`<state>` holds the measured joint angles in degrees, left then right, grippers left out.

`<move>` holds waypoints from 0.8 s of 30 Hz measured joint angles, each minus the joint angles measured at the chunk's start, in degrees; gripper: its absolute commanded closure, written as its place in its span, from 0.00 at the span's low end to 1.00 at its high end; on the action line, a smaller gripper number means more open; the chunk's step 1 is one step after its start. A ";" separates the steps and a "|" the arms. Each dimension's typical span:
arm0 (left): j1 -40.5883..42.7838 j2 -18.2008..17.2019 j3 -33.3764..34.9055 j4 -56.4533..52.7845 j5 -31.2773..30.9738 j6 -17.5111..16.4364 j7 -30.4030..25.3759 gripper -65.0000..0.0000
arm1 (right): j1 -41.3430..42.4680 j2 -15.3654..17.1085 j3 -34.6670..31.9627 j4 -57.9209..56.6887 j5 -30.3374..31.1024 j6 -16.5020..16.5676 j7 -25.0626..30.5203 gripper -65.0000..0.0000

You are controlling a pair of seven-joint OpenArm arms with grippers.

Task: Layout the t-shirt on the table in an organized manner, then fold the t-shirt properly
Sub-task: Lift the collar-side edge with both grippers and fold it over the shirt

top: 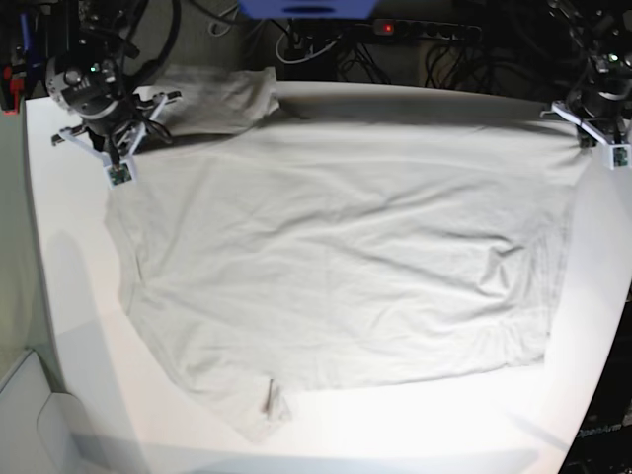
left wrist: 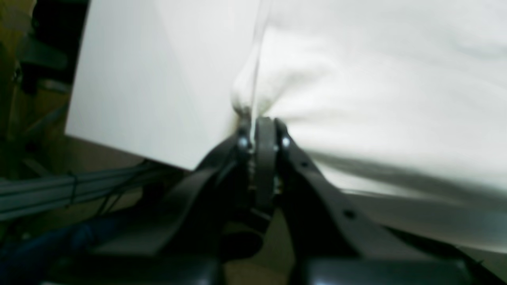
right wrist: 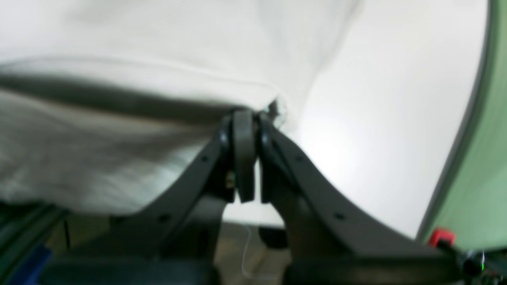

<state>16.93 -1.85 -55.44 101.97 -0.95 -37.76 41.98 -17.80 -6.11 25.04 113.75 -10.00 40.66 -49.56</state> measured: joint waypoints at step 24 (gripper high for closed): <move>-7.67 0.61 0.44 -1.01 0.02 0.20 -0.17 1.00 | 10.23 3.91 -3.26 -1.70 0.04 0.02 -0.13 1.00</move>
<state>9.26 -1.23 -55.00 100.97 -0.93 -37.56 41.80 -7.57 -2.20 21.78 112.05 -9.96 40.69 -49.69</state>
